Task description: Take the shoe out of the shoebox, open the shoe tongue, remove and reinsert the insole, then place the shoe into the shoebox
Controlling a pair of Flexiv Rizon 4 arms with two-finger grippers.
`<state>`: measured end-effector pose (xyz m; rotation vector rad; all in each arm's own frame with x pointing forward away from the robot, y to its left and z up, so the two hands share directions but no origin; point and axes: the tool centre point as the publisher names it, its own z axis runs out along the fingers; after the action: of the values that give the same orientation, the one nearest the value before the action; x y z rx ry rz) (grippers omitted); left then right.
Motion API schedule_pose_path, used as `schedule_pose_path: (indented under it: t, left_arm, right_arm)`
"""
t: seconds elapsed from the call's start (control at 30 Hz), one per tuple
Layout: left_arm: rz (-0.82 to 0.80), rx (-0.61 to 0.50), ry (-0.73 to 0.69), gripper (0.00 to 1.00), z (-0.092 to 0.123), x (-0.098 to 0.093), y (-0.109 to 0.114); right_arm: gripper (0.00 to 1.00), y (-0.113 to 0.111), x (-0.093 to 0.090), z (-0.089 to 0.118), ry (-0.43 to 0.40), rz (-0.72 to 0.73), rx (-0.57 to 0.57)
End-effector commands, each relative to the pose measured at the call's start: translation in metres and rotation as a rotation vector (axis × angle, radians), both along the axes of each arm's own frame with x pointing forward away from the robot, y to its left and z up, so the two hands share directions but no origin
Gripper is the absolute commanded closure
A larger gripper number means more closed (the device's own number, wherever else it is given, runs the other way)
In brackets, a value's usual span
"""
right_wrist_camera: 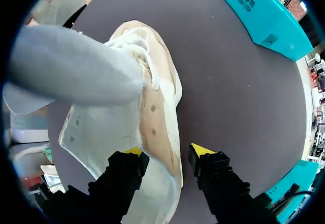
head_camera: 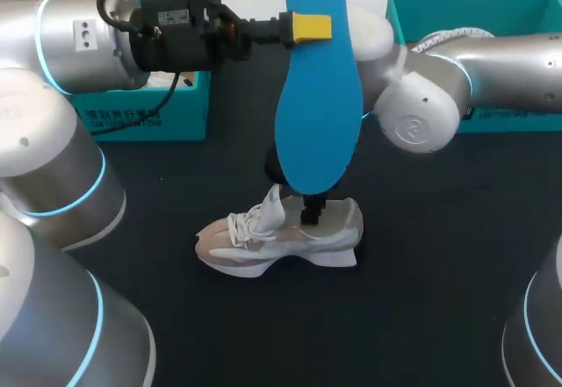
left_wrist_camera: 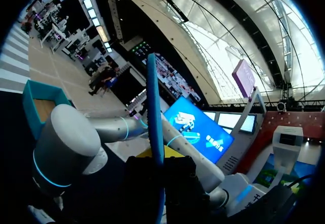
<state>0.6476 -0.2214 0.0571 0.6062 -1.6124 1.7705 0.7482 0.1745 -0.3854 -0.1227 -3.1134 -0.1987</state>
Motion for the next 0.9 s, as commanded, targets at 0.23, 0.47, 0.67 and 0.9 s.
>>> schedule_pose_path:
  t: [0.23,0.47,0.67,0.9]
  left_arm:
    - [0.001,0.000,0.000,1.00,-0.001,-0.001,0.000]
    - [0.001,0.000,0.000,1.00,-0.001,-0.001,0.000]
    - [0.001,0.000,0.000,1.00,-0.001,-0.001,0.000]
    - [0.001,0.000,0.000,1.00,-0.001,-0.001,0.000]
  right_arm:
    - [1.00,-0.006,-0.007,0.000,0.043,-0.015,-0.033]
    - [1.00,-0.015,-0.016,0.013,0.101,-0.091,-0.050]
    - [1.00,-0.037,-0.026,0.036,0.144,-0.356,-0.032]
    - [1.00,-0.058,-0.035,0.042,0.191,-0.641,0.243]
